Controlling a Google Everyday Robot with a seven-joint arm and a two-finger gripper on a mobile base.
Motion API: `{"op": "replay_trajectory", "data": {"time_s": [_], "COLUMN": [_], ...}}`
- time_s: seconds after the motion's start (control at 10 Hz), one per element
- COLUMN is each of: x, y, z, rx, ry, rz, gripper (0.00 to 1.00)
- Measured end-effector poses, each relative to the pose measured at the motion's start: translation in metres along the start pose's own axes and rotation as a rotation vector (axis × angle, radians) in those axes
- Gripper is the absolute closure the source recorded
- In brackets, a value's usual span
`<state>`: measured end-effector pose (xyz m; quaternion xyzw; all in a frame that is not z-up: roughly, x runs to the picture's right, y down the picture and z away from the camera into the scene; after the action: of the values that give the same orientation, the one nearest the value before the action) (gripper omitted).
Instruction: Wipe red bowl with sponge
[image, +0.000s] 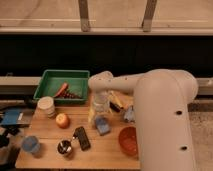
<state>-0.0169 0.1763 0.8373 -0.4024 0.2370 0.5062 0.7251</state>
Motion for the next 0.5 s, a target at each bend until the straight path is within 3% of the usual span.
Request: {"op": "replay_trajectory", "data": {"time_s": [0.3, 0.5], "x": [-0.001, 0.000], "y": [0.000, 0.001], "z": [0.013, 0.017], "rx": [-0.011, -0.011], "ry": [0.028, 0.033], "rz": [-0.005, -0.007], "gripper": [0.20, 0.27]}}
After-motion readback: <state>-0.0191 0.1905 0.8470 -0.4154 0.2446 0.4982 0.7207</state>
